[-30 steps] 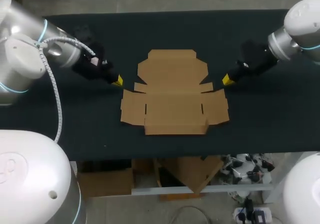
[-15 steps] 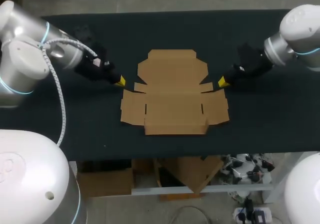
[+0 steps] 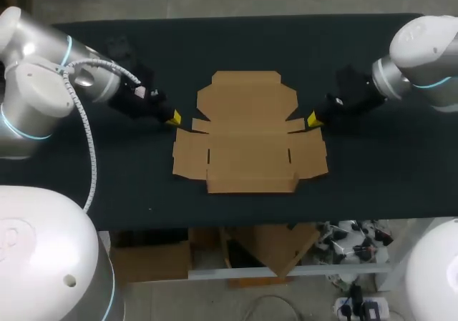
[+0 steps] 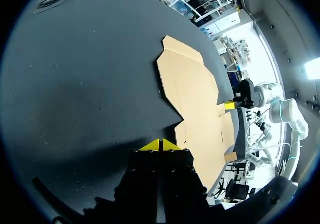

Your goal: Assemble the packaging by folding the flat box into shape, placing the metal phone stand inside, and closing the box properly

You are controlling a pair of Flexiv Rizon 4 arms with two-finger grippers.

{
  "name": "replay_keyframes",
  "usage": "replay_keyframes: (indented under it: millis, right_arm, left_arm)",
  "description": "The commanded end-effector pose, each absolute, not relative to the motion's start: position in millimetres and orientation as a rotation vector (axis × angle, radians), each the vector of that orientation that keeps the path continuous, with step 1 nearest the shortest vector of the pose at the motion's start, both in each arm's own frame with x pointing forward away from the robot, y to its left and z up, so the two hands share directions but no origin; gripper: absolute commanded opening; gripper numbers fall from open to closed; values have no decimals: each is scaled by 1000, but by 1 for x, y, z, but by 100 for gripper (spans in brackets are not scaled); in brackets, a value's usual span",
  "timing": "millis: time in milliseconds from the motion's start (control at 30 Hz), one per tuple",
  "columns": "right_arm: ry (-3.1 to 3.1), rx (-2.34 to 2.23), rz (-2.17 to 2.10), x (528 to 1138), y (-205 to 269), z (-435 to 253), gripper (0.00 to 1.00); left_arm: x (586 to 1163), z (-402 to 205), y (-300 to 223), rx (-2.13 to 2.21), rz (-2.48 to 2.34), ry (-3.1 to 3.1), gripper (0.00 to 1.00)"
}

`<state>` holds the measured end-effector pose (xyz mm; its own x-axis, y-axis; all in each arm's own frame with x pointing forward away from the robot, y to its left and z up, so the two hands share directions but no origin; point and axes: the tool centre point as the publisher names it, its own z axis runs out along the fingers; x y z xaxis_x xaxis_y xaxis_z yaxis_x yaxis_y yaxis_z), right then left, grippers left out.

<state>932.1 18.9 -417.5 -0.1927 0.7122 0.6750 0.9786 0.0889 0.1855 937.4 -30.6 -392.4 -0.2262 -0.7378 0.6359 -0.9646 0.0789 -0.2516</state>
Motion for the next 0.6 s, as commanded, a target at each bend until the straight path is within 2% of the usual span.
replay_keyframes:
  millis: [33, 600]
  right_arm:
    - [-1942, -1656, -882, 932, 17, -423, 0]
    - [-1914, -1646, -886, 937, 22, -426, 0]
  left_arm:
    - [937, -394, -33, 1692, 916, -2023, 0]
    - [936, -402, -41, 1672, 911, -2035, 0]
